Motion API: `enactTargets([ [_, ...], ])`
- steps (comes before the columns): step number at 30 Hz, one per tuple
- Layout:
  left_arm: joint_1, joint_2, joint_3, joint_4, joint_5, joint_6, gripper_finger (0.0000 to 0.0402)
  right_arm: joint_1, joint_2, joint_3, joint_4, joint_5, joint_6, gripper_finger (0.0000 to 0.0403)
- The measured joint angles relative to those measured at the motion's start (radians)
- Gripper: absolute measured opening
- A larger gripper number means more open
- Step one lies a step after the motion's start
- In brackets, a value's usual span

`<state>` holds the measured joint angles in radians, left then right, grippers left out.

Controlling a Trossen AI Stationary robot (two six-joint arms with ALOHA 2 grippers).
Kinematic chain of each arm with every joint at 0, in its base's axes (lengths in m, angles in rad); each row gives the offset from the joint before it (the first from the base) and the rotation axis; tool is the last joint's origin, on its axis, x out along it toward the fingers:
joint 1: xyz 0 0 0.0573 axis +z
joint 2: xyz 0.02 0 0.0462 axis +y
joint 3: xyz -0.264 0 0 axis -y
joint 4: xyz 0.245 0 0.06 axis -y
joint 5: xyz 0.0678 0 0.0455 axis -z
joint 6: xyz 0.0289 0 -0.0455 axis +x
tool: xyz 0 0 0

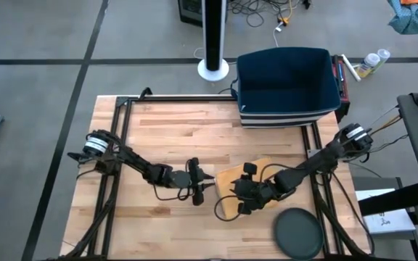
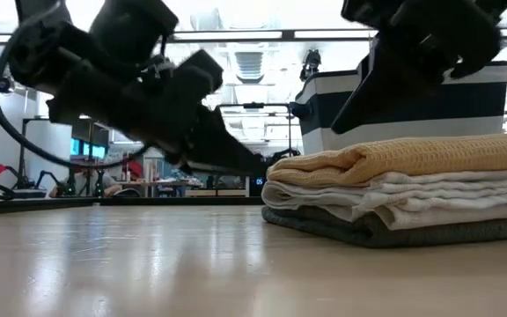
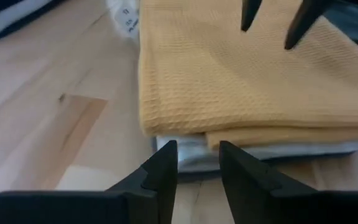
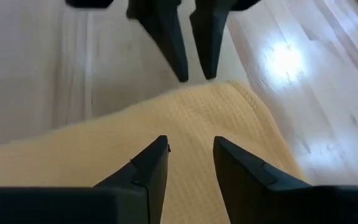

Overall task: Fold kitchen towel into neat rectangle
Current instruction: Stack the orange towel on top of the white patterned towel

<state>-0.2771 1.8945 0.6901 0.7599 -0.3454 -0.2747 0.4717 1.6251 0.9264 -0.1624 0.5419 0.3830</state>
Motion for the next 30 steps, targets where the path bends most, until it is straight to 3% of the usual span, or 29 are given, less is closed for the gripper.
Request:
enactTargets([
  [12, 0.004, 0.082, 0.065, 0.012, 0.015, -0.013, 0.0121, -0.003, 0.009, 0.000, 0.012, 0.000, 0.013, 0.0146],
  [16, 0.005, 0.082, 0.065, 0.022, -0.003, -0.031, 0.0097, -0.006, 0.014, 0.000, 0.012, 0.000, 0.016, 0.0143],
  [22, 0.007, 0.082, 0.090, 0.024, -0.004, 0.004, 0.0011, -0.010, 0.014, 0.000, 0.024, 0.001, 0.018, 0.0147],
  [30, 0.007, 0.082, 0.110, -0.018, -0.006, 0.038, 0.0002, -0.021, 0.014, 0.000, 0.043, 0.002, 0.020, 0.0156],
])
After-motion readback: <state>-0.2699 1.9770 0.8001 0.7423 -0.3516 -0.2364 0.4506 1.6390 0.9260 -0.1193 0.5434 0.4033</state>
